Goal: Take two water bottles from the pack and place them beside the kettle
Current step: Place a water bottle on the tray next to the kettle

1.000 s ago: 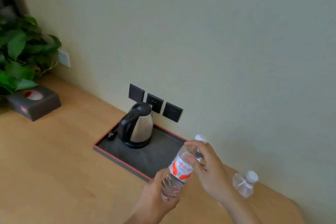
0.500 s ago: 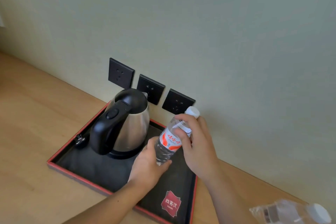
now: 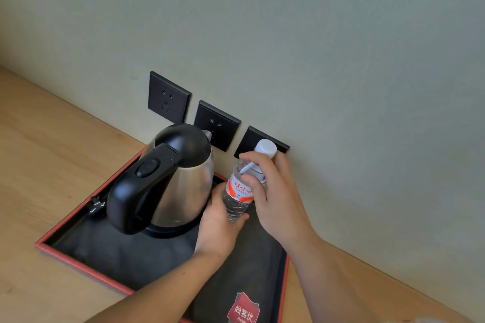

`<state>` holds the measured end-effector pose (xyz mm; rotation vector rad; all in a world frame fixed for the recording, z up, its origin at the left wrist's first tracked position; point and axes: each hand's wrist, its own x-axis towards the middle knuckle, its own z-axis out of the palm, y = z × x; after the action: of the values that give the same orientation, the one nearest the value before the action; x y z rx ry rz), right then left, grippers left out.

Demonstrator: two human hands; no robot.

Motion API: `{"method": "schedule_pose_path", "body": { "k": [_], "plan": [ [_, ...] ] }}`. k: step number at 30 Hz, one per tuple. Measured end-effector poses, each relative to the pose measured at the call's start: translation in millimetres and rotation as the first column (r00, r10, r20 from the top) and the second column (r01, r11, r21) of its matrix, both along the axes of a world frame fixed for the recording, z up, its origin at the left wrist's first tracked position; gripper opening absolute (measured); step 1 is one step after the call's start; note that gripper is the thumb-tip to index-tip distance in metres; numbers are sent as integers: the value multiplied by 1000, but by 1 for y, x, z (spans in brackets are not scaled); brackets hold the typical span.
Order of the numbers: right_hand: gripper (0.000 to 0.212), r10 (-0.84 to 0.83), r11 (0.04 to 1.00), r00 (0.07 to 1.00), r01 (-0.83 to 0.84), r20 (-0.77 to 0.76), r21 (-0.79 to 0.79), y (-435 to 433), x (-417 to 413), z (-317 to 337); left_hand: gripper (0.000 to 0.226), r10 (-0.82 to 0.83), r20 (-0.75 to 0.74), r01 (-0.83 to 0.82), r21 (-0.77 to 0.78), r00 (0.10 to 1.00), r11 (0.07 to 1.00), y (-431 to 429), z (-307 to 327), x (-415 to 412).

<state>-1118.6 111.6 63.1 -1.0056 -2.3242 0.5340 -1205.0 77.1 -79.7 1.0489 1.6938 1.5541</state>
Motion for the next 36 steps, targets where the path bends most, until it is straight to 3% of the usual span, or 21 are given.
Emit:
{"method": "schedule_pose_path", "body": {
  "k": [10, 15, 27, 36],
  "plan": [
    [38, 12, 1000, 998, -13, -62, -17, -12, 12, -9, 81, -61, -33, 59, -42, 998, 997, -8, 4, -3],
    [50, -8, 1000, 1000, 8, -21, -14, -19, 12, -14, 81, -93, -70, 87, -79, 993, 993, -10, 10, -6],
    [52, -54, 998, 998, 53, -27, -33, -14, 8, -12, 71, -106, -113, 91, -128, 988, 988, -12, 20, -4],
    [54, -92, 994, 995, 94, -38, 62, -7, 9, -15, 71, -91, -146, 65, -170, 985, 983, -1, 20, -2]
  ]
}}
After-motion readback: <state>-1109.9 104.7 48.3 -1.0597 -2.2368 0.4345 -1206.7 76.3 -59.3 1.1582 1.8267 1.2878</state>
